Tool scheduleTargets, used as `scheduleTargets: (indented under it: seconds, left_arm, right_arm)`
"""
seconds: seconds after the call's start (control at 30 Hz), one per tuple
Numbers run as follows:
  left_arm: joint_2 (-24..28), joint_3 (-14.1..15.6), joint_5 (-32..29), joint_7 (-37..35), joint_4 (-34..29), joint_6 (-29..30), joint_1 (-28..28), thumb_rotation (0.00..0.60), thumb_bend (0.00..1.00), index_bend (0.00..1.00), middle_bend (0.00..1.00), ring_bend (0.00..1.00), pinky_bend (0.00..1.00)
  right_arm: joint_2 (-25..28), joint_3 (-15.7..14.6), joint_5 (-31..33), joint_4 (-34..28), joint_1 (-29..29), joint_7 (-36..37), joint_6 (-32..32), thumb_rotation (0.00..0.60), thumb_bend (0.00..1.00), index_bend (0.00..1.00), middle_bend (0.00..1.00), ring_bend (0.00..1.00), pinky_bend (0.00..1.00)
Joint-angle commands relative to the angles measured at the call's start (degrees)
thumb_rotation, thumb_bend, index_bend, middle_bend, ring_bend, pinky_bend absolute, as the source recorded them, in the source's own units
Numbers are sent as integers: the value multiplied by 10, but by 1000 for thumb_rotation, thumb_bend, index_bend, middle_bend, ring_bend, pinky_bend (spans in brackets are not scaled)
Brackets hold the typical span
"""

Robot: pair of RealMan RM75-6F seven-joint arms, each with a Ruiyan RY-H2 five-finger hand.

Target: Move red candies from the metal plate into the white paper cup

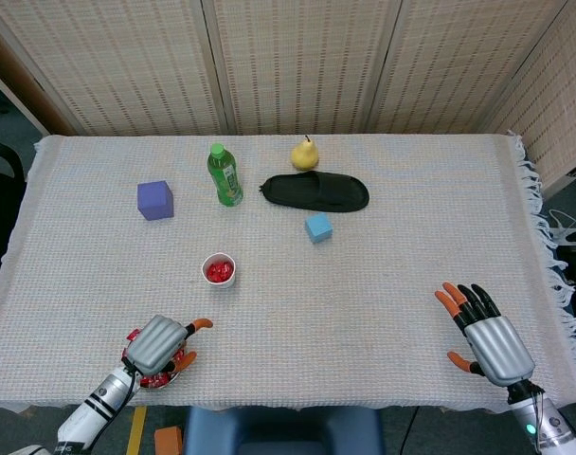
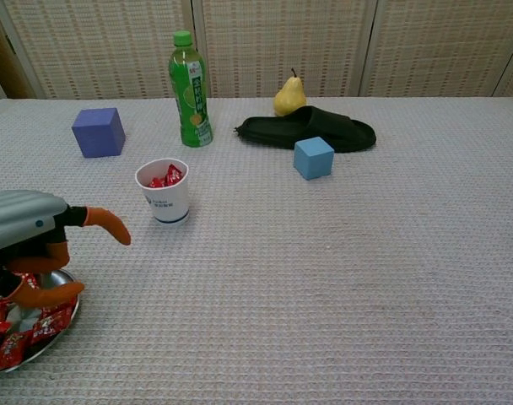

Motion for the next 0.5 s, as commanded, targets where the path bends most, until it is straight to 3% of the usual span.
scheduleTargets:
  seconds: [0.03,0.33,0.5]
  left_arm:
    - [2,17,7,16,17,25,27,600,378,239,1000,1000,1000]
    - [13,50,7,32,58,39,74,600,377,247,1000,1000,1000]
    - [12,53,7,34,75,35,85,600,378,247,1000,1000,1000]
  right_arm:
    - [1,-3,-6,0,-2,2,5,600,95,0,0,0,0]
    - [0,-7,-16,-1,-4,-2,7,600,96,0,0,0,0]
    - [-1,-9,-17,-2,-4,-6,6,600,96,0,0,0,0]
